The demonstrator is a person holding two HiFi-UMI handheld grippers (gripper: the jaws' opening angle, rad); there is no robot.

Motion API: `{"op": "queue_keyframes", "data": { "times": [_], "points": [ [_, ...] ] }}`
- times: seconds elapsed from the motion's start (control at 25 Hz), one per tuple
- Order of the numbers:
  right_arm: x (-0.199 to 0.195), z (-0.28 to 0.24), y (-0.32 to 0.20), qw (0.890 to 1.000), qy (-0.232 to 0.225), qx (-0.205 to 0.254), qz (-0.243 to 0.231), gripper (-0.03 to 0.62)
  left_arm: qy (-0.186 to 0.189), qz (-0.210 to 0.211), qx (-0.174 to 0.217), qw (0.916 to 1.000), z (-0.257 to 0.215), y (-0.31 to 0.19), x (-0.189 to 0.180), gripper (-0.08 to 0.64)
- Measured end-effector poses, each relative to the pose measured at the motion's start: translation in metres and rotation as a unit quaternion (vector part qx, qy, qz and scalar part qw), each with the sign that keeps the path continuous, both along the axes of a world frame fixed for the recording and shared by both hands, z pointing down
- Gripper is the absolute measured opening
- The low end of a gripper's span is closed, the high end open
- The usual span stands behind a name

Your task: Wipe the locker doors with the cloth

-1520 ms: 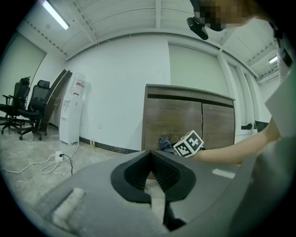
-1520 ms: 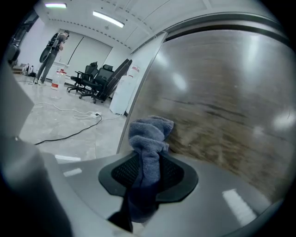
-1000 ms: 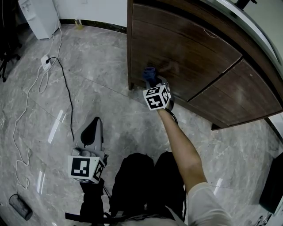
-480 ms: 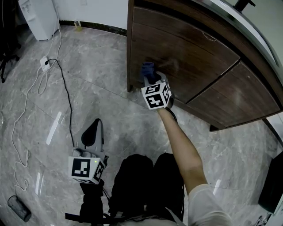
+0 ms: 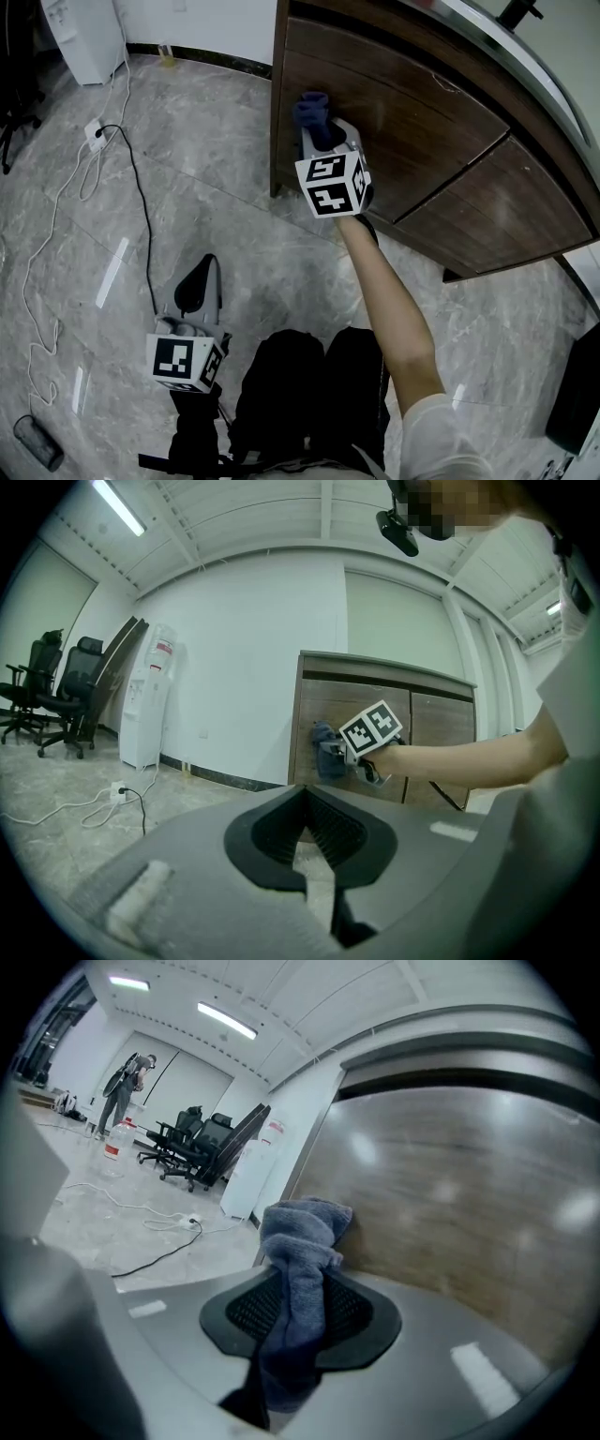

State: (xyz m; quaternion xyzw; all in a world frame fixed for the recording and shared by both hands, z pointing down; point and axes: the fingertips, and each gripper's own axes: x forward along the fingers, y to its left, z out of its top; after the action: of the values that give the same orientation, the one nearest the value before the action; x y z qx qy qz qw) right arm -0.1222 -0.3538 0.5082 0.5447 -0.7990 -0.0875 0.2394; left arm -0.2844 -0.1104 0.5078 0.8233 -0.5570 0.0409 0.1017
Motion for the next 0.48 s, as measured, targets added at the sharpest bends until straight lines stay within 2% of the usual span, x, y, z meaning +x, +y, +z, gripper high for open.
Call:
{"op": "queue_keyframes", "data": {
  "times": [0.48],
  "points": [
    [-0.019,-0.107,-0.009,0.997,-0.026,0.075,-0.011,0.109,0.002,0.003,0.002,1.0000,-0.002,0.001,0.001,0.000]
  ]
}}
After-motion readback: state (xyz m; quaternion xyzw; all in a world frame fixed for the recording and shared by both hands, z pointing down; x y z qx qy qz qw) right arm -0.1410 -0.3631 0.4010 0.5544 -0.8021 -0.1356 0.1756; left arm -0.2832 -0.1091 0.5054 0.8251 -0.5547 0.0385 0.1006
